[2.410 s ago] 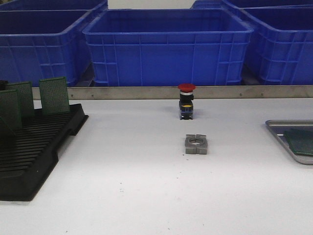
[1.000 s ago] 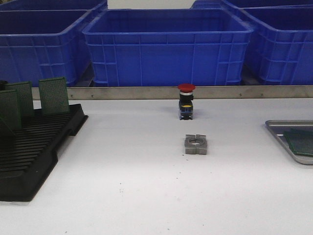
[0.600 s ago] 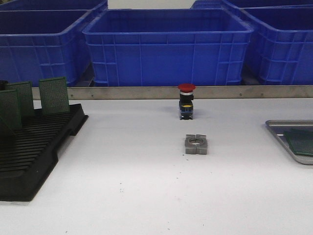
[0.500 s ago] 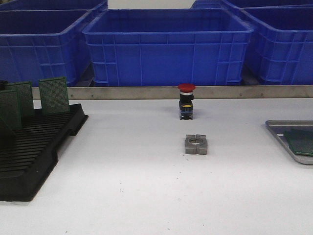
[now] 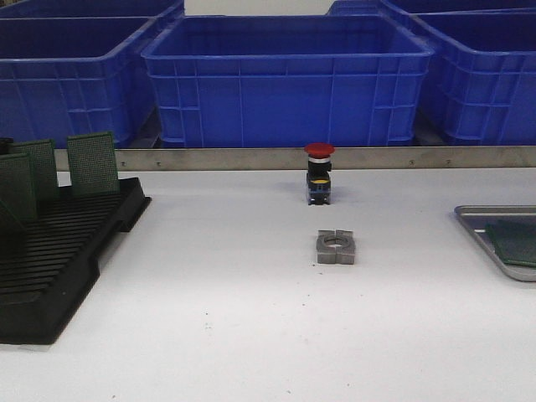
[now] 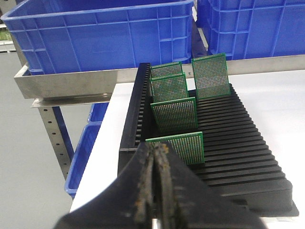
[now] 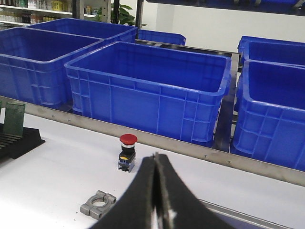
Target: Place circuit board on tray
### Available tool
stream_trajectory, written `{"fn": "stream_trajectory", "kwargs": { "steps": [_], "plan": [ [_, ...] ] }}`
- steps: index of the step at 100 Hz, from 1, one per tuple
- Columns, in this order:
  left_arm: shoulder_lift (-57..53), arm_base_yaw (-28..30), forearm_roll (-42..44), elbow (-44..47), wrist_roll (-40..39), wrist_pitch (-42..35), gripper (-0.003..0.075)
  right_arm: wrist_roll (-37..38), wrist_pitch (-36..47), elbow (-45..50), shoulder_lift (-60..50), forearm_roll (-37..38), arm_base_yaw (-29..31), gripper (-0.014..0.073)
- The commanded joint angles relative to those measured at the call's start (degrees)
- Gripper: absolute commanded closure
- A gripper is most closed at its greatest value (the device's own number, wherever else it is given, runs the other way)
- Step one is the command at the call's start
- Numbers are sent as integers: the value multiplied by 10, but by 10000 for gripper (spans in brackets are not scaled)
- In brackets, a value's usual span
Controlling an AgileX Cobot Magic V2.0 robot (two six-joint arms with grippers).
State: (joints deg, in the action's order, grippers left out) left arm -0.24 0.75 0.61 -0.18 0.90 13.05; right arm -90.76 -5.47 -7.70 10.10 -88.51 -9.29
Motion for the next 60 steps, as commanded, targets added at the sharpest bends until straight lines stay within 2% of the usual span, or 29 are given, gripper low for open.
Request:
{"fn": "stream_trajectory", "kwargs": {
  "steps": [1, 12, 21, 28, 38, 50, 60],
  "plan": [
    [-19, 2, -6, 17, 1, -47, 737, -6, 3, -15, 6, -9, -2, 652],
    [-19, 2, -6, 17, 1, -47, 737, -6, 11, -15, 6, -8, -1, 652],
    [-19, 2, -6, 17, 1, -47, 737, -5, 66, -14, 6, -3, 6, 652],
    [-19, 2, -6, 17, 1, -47, 737, 21, 88, -9, 6, 55, 18, 652],
    [-19, 2, -6, 17, 1, -47, 737, 156, 90, 3, 6, 216, 42, 652],
    [-19, 2, -6, 17, 1, -47, 737, 401, 88, 26, 5, 451, 80, 652],
    [-19, 2, -6, 17, 1, -47, 737, 562, 77, 56, -11, 608, 109, 652]
  ]
}}
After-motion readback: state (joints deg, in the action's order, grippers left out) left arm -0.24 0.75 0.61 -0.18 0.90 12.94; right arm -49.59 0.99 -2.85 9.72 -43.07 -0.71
